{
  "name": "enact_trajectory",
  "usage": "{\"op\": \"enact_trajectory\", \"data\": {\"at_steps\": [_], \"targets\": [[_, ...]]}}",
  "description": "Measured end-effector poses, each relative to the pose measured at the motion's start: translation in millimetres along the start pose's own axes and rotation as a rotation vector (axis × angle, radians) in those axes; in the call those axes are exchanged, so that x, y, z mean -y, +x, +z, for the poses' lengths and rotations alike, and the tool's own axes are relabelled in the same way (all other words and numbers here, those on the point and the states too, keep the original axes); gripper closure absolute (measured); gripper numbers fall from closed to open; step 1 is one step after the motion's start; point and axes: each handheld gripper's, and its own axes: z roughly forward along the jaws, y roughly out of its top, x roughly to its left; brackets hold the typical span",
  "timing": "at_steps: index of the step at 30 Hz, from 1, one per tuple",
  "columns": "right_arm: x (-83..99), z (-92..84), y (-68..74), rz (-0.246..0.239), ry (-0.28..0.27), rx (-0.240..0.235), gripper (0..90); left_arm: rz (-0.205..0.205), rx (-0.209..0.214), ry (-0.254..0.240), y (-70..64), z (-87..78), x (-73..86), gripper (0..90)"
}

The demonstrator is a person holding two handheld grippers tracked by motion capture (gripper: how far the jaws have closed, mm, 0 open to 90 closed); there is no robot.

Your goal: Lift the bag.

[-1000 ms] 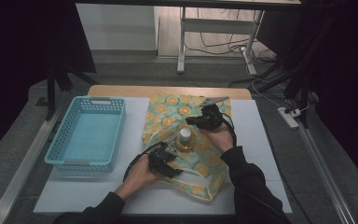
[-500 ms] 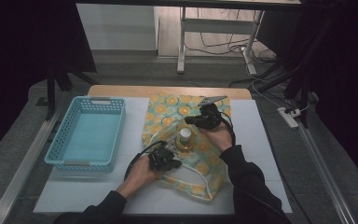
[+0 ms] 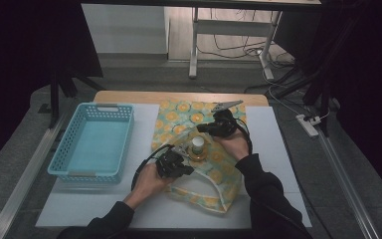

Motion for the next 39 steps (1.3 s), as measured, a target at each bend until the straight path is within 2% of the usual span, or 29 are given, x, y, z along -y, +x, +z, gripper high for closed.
{"op": "enact_trajectory", "data": {"at_steps": [7,12,24,39], "targets": [[-10.7,-6.1,5.2,-0.022,0.002,0.002,90.0,-0.028,0.040,-0.059,6.9,-22.6,-8.7,90.0],[-16.9,-10.4,11.1,-0.041,0.006,0.000,90.0,-0.023,0.053,-0.084,8.0,-38.3,-17.9,90.0],[-33.6,-25.1,21.5,-0.080,0.000,-0.001,90.0,-0.039,0.066,-0.153,16.5,-76.0,-43.4,90.0],[-53.1,-44.6,31.7,-0.108,-0.019,-0.017,90.0,-0.047,0.046,-0.211,28.0,-110.9,-75.3,90.0]]}}
